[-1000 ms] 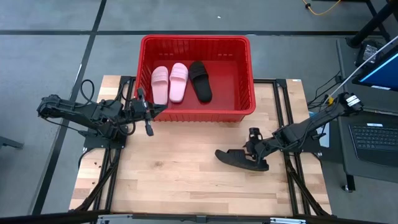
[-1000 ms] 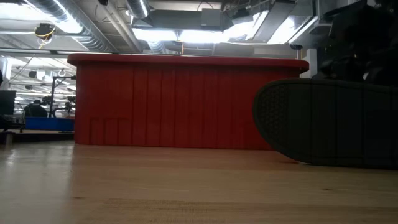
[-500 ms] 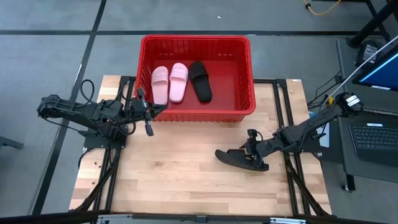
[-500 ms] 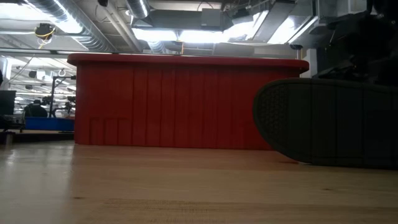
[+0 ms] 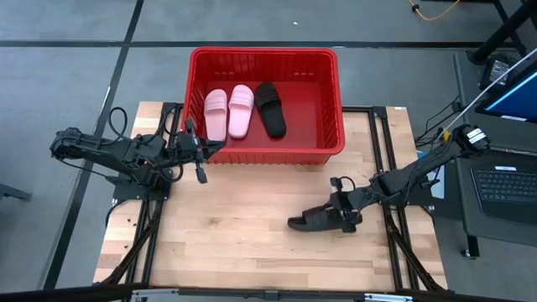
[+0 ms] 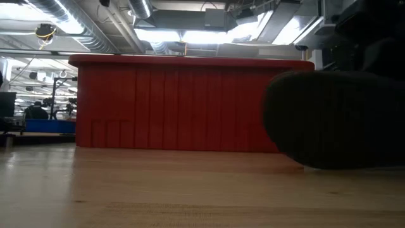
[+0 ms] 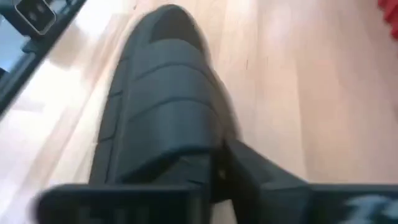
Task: Pick and place slides into bin
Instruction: Put the black slides into the red bin
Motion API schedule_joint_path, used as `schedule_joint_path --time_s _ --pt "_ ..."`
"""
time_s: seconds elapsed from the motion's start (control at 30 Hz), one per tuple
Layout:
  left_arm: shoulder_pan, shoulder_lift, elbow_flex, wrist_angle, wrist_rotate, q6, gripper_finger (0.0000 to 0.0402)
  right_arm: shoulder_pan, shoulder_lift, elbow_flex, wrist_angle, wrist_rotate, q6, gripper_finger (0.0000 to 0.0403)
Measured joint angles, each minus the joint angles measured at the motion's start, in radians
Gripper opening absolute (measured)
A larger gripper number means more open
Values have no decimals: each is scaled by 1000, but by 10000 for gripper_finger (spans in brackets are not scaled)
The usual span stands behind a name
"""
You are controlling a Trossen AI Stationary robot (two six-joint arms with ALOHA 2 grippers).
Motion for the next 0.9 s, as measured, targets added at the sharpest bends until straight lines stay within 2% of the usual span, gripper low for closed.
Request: schedule_joint_path --time_s 0.03,0.1,0.57,0.73,0.9 --pt "0 0 0 0 0 0 2 0 0 0 1 -11 19 27" --pt "0 0 0 0 0 0 3 0 0 1 8 -26 65 16" --pt "0 0 0 0 0 26 2 -8 0 99 -12 18 67 16" --pt "0 0 0 0 2 27 2 -31 0 178 -95 29 67 16" --pt "0 0 0 0 27 27 3 -66 0 289 -122 84 63 15"
